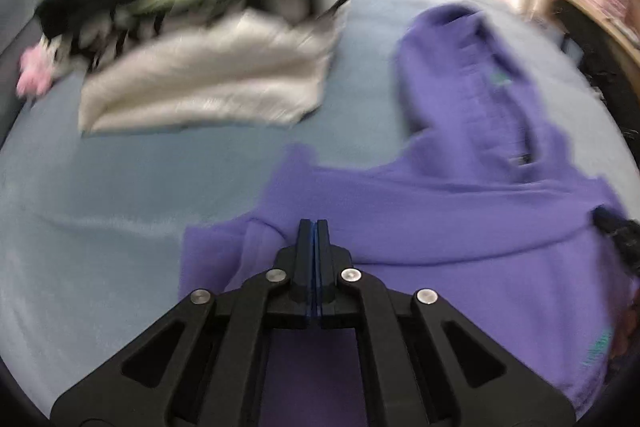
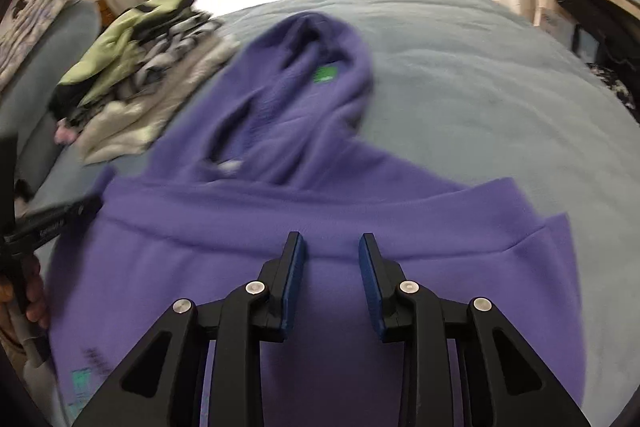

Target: Fold large clothes

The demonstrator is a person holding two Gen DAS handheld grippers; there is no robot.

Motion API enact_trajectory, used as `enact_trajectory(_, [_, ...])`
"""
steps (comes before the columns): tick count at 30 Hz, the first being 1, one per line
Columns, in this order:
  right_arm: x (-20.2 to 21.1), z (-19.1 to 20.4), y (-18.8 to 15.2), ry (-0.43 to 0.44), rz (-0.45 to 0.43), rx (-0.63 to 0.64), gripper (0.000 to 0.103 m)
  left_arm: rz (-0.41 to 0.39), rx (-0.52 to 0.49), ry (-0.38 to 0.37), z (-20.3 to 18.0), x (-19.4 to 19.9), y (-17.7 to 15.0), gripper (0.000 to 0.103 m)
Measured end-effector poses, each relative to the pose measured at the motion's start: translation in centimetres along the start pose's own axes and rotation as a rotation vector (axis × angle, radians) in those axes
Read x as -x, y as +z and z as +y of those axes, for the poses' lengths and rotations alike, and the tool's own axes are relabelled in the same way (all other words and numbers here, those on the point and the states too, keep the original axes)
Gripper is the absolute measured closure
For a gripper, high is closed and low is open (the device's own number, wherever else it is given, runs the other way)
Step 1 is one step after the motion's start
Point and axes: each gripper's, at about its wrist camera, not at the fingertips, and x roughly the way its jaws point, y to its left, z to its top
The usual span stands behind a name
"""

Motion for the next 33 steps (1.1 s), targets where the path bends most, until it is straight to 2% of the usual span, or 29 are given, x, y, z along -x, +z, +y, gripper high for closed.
enact_trajectory(1, [-0.5,-1.7,0.1,-0.067,0.003,-0.03,0.075,-0.004,0.023,-0.022,0.9,-0.3,-0.1,0.103])
enact_trajectory(3, [-1.0,-5.4,-0.1,-0.107,0.008,-0.09,0.079,-0.014,0.047,-0.066,1.9,-0.2,-0.1,0.103])
enact_trajectory(4, [-1.0,-7.5,-0.3,-0.058,0.02,-0.133,0.096,-0.014,0.05,-0.076,2.0,-0.2,-0.2,0.103])
enact_trajectory(5, [-0.7,-8.4,-0.4,-0.034,0.029,-0.157,0.103,-0.015,0.046,-0.077,2.0,-0.1,-0.2,0.103])
enact_trajectory(7, [0.4,-8.7,-0.4,-0.009,0.033,-0.163,0.103,-0.015,0.029,-0.072,1.5,0.3,-0.1,0.103])
enact_trajectory(10, [2.0,-6.8,-0.7,-0.007,0.036,-0.114,0.093,-0.003,0.023,-0.075,1.3,1.9,-0.2,0.103])
enact_trajectory(14, [6.2,-3.3,-2.5,0.124,0.025,-0.069,0.092,-0.011,-0.013,-0.088,0.4,6.5,-1.8,0.103])
enact_trajectory(16, [8.1,-1.0,-4.2,0.17,0.038,-0.039,0.087,-0.021,-0.027,-0.113,-0.1,9.1,-3.1,0.103])
enact_trajectory(19, [10.6,2.7,-7.5,0.249,0.053,-0.007,0.071,-0.003,-0.026,-0.145,-0.7,12.7,-6.4,0.103])
enact_trajectory(22, [12.3,5.6,-11.0,0.286,0.059,0.012,0.069,0.027,-0.005,-0.128,-1.2,14.5,-10.5,0.103])
enact_trajectory(25, [12.4,5.9,-14.0,0.198,0.069,0.037,0.069,0.04,-0.006,-0.045,-1.5,14.4,-14.1,0.103])
enact_trajectory(26, [12.2,5.2,-15.0,0.122,0.07,0.036,0.069,0.039,-0.002,0.006,-1.2,14.1,-15.3,0.103])
enact_trajectory(28, [12.2,3.2,-16.7,-0.001,0.055,0.006,0.069,0.007,0.008,0.036,-0.6,13.8,-16.9,0.103])
enact_trajectory(31, [13.3,-1.3,-18.4,-0.002,0.051,-0.185,0.069,-0.015,0.025,0.049,0.2,14.6,-17.9,0.103])
enact_trajectory(33, [13.8,-2.4,-19.2,0.004,0.052,-0.228,0.069,-0.018,0.035,0.061,0.4,15.0,-18.2,0.103])
